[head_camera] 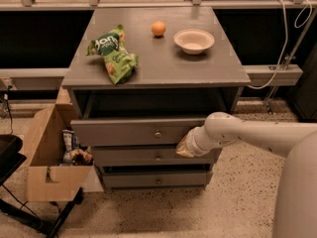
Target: Close top drawer
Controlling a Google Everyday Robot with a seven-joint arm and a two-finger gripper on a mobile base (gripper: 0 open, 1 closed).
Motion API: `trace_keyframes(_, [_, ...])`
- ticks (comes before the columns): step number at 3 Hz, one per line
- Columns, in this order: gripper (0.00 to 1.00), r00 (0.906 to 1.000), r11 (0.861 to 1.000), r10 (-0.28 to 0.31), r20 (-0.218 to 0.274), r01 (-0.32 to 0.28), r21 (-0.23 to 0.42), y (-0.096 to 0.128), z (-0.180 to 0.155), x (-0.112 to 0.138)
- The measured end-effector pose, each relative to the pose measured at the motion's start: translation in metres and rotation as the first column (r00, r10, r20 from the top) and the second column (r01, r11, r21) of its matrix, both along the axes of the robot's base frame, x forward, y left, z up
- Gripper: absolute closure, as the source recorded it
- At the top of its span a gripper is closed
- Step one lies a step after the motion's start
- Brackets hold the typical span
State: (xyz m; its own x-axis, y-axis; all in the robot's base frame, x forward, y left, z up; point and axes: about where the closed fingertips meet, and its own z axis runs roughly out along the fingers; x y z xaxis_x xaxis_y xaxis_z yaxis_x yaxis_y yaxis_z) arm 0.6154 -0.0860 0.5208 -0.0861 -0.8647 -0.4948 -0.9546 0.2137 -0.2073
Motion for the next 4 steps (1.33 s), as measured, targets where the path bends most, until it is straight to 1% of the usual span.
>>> trace_keyframes(1, [1.00,0.9959,1.000,-0.025,0.086,0.026,-0.011,-0.001,0.026,0.009])
trace_keyframes(2, [1.00,0.9862,0.999,-0.024,0.164,0.027,-0.021,0.002,0.056,0.016])
trace_keyframes(3, [0.82,0.9864,0.999,-0.022,0.163,0.026,-0.020,0.003,0.056,0.016])
trace_keyframes(4, [0.57,0.9868,1.000,-0.020,0.160,0.023,-0.020,0.005,0.055,0.016])
